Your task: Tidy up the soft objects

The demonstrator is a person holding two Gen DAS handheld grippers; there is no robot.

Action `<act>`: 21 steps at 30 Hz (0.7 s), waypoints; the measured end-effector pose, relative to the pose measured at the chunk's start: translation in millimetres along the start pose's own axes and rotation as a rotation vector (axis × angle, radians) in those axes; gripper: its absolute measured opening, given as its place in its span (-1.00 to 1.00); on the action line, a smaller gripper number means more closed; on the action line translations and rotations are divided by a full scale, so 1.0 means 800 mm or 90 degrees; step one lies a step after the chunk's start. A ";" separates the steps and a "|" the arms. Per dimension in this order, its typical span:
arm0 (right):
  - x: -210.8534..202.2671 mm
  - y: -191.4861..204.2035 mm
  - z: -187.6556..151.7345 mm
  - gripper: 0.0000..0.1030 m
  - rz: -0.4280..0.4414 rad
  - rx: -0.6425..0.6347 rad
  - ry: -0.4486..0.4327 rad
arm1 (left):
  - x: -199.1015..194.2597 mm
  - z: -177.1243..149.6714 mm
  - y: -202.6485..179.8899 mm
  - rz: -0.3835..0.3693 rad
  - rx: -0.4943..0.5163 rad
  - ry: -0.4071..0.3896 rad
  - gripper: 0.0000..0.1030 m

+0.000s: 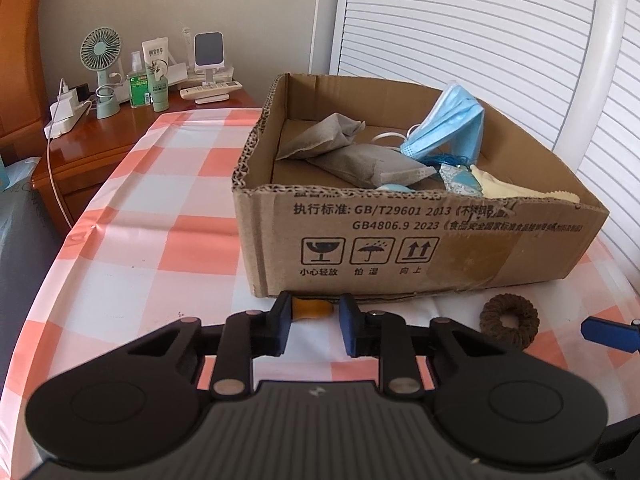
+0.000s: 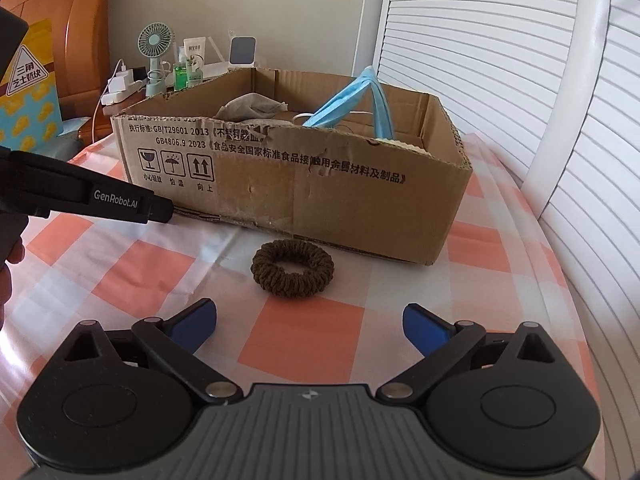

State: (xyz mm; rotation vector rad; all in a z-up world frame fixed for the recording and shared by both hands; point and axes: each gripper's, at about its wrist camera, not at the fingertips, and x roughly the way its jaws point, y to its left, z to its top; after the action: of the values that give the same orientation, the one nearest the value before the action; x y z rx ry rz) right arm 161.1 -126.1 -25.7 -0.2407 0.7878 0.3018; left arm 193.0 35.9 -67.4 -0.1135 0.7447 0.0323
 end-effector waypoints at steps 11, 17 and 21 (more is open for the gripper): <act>0.027 -0.002 0.026 0.31 0.043 0.012 0.004 | 0.001 0.000 0.005 -0.010 0.006 0.001 -0.59; 0.027 -0.004 0.028 -0.06 0.031 0.021 -0.005 | 0.000 0.002 0.007 -0.017 0.013 0.006 -0.61; 0.018 -0.006 0.026 -0.08 0.033 0.026 -0.011 | -0.002 0.002 0.008 -0.024 0.031 0.014 -0.62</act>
State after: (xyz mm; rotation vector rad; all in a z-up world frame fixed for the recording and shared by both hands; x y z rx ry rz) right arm 186.2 -120.9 -21.3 -0.1789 0.7835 0.3353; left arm 192.8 42.1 -65.8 -0.0822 0.7642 -0.0235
